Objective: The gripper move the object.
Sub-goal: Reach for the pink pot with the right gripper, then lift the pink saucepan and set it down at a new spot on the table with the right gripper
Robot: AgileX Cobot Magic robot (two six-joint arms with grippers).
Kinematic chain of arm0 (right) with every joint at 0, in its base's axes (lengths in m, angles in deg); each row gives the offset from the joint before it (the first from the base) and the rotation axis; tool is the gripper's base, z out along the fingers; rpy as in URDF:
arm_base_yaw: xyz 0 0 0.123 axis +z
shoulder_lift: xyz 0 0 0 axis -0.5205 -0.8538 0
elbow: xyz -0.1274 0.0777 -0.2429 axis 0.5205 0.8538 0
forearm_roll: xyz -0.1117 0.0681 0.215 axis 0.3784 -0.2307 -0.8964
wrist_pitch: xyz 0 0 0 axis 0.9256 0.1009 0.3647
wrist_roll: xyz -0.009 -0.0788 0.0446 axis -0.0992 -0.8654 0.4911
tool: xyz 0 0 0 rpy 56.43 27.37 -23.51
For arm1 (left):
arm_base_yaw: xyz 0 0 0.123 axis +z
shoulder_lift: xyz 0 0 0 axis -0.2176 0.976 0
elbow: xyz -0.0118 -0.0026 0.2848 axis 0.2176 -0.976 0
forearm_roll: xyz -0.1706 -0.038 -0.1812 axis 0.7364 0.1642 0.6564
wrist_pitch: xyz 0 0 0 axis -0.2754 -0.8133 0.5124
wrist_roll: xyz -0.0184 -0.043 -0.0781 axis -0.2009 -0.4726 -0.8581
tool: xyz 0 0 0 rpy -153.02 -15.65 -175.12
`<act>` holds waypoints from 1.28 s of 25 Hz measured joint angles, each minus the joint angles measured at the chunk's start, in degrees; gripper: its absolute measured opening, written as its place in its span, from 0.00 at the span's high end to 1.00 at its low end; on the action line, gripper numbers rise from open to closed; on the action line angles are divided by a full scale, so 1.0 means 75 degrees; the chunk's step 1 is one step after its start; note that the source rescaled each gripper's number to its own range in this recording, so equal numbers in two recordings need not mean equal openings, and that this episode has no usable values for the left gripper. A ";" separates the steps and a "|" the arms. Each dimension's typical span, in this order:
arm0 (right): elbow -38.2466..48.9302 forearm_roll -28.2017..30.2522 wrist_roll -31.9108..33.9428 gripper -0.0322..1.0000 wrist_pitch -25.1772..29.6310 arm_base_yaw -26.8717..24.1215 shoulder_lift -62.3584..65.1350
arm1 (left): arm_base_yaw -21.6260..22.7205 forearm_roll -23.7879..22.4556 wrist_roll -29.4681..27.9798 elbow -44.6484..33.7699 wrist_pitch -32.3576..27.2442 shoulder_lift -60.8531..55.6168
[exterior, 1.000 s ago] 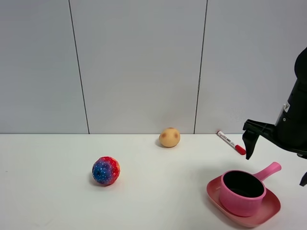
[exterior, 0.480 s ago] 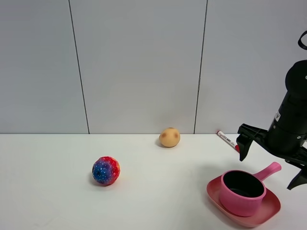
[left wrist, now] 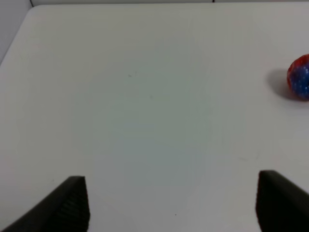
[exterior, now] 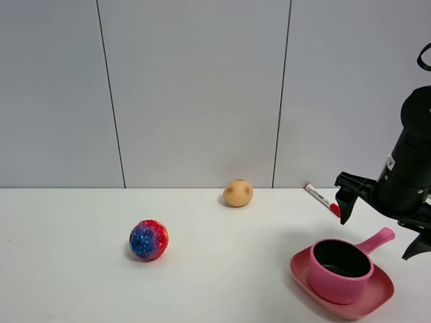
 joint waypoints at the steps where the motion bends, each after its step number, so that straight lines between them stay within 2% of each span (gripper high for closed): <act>1: 0.0000 0.0000 0.0007 0.12 -0.0026 0.0000 -0.0027 | 0.0000 0.0000 0.0000 0.0000 0.0000 0.0000; 5: 0.0000 -0.0068 0.0069 0.14 -0.0117 0.0000 -0.0232 | 0.0000 0.0000 0.0000 0.0000 0.0000 0.0000; 7: 0.0000 -0.0074 0.0113 0.24 -0.0309 0.0000 -0.0288 | 0.0000 0.0000 0.0000 0.0000 0.0000 0.0000; 9: 0.0000 -0.0074 0.0113 0.41 -0.0360 0.0000 -0.0295 | 0.0000 0.0000 -0.0007 0.0000 0.0000 0.0000; 13: 0.0000 -0.0090 0.0120 0.88 -0.0145 0.0000 -0.0295 | 0.0000 0.0000 -0.0007 0.0000 0.0000 0.0000; 14: 0.0000 -0.0114 0.0105 0.97 -0.0104 0.0000 -0.0295 | 0.0000 0.0000 -0.0007 0.0000 0.0000 0.0000; 18: 0.0000 -0.0215 0.0064 0.97 -0.0118 0.0000 -0.0238 | 0.0000 0.0000 -0.0007 0.0000 0.0000 0.0000; 24: -0.0165 -0.0443 -0.0368 0.97 -0.0539 0.0000 0.0613 | 0.0000 0.0000 -0.0001 0.0000 0.0000 0.0000; 30: -0.1146 -0.1186 -0.1025 0.97 -0.0578 0.0358 0.1433 | 0.0000 0.0000 -0.0001 0.0000 0.0000 0.0000; 32: -0.1800 -0.1487 -0.1718 0.97 -0.0496 0.0619 0.1440 | 0.0000 0.0000 -0.0001 0.0000 0.0000 0.0000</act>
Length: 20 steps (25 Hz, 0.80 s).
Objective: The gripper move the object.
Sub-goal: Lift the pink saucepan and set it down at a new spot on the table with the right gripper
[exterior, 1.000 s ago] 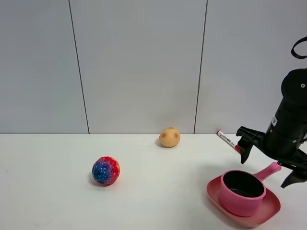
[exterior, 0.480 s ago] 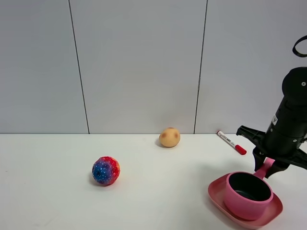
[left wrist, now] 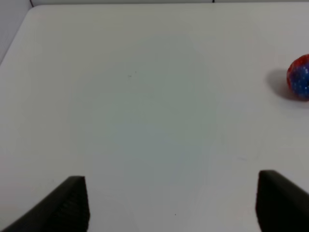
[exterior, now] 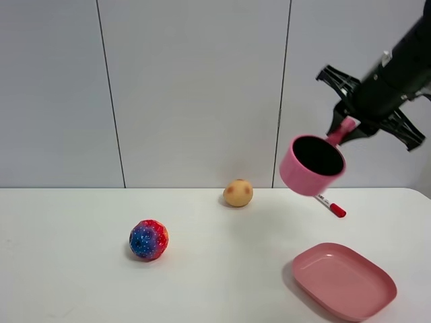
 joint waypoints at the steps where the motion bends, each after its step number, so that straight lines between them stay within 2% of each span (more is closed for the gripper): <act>1: -0.0340 -0.0093 -0.0487 0.97 0.0102 0.0188 -0.0058 | 0.0000 0.0000 0.0000 0.0000 0.0000 0.0000; 4: -0.1864 -0.0264 -0.1817 0.97 0.0787 0.0764 -0.0417 | 0.0000 0.0000 0.0000 0.0000 0.0000 0.0000; 13: -0.6864 0.0352 -0.4493 0.97 0.4301 0.2132 -0.3002 | 0.0000 0.0000 0.0000 0.0000 0.0000 0.0000; 16: -0.8317 0.0440 -0.5284 0.97 0.4908 0.2462 -0.4038 | 0.0000 0.0000 0.0000 0.0000 0.0000 0.0000; 20: -0.9715 0.0448 -0.6371 0.97 0.5135 0.2784 -0.5273 | 0.0000 0.0000 0.0000 0.0000 0.0000 0.0000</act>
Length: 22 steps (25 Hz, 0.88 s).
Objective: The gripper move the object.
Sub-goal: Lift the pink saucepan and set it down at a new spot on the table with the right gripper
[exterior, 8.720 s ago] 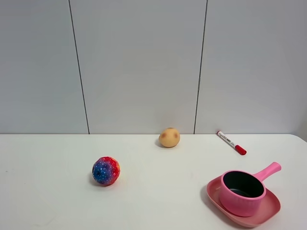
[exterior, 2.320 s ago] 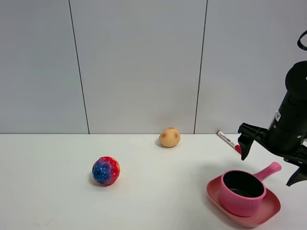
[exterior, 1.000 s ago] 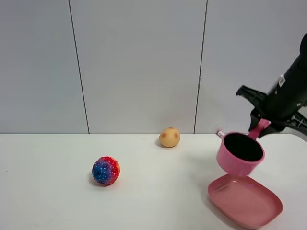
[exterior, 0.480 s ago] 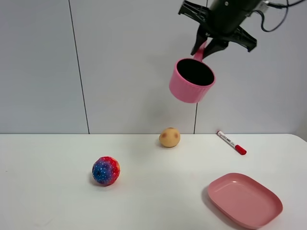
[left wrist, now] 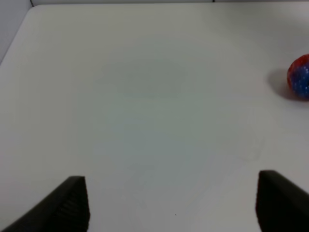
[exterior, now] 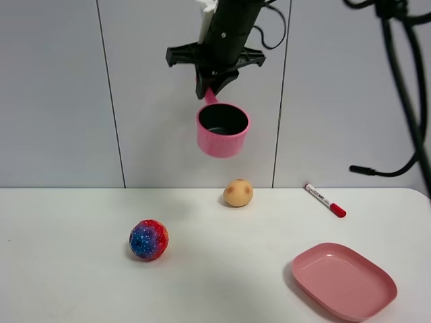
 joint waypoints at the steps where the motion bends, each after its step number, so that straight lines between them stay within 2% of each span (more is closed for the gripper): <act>1: -0.0156 -0.0040 -0.0249 0.97 0.0007 0.0063 -0.0246 | 0.0000 0.0000 0.0000 0.0000 0.0000 0.0000; 4: -0.0280 -0.0197 -0.1093 0.97 0.0050 0.0143 -0.0774 | 0.0000 0.0000 0.0000 0.0000 0.0000 0.0000; 11: -0.0301 -0.0690 -0.3992 0.97 0.0454 0.0152 -0.1541 | 0.0000 0.0000 -0.0007 0.0000 0.0000 0.0000; 13: -0.0301 -0.0746 -0.4399 0.97 0.0384 0.0152 -0.1742 | 0.0000 0.0000 -0.0007 0.0000 0.0000 0.0000; 17: -0.0301 -0.0755 -0.4685 0.97 -0.0007 0.0152 -0.2075 | 0.0000 0.0000 -0.0007 0.0000 0.0000 0.0000; 22: -0.0317 -0.0917 -0.5480 0.97 0.0049 0.0152 -0.2358 | 0.0000 0.0000 -0.0007 0.0000 0.0000 0.0000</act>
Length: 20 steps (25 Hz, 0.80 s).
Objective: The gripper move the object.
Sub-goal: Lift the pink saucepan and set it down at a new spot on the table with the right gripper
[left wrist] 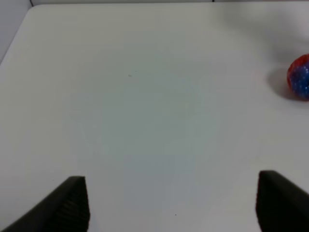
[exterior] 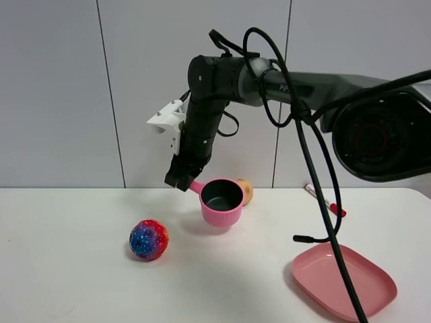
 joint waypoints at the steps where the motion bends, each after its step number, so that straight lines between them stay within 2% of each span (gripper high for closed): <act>1: 0.0000 -0.0139 -0.0073 0.97 0.0093 0.0000 -0.0051 | 0.0000 0.0000 0.0006 0.0000 0.0000 0.0000; 6: 0.0000 -0.0503 -0.0133 0.97 0.0607 0.0000 -0.0110 | 0.0000 0.0000 0.0006 0.0000 0.0000 0.0000; 18: -0.0037 -0.0672 -0.0022 0.97 0.0436 -0.0008 -0.0509 | 0.0000 0.0000 0.0006 0.0000 0.0000 0.0000; 20: -0.0037 -0.0648 0.0124 0.94 0.0408 -0.0008 -0.0519 | 0.0000 0.0000 0.0006 0.0000 0.0000 0.0000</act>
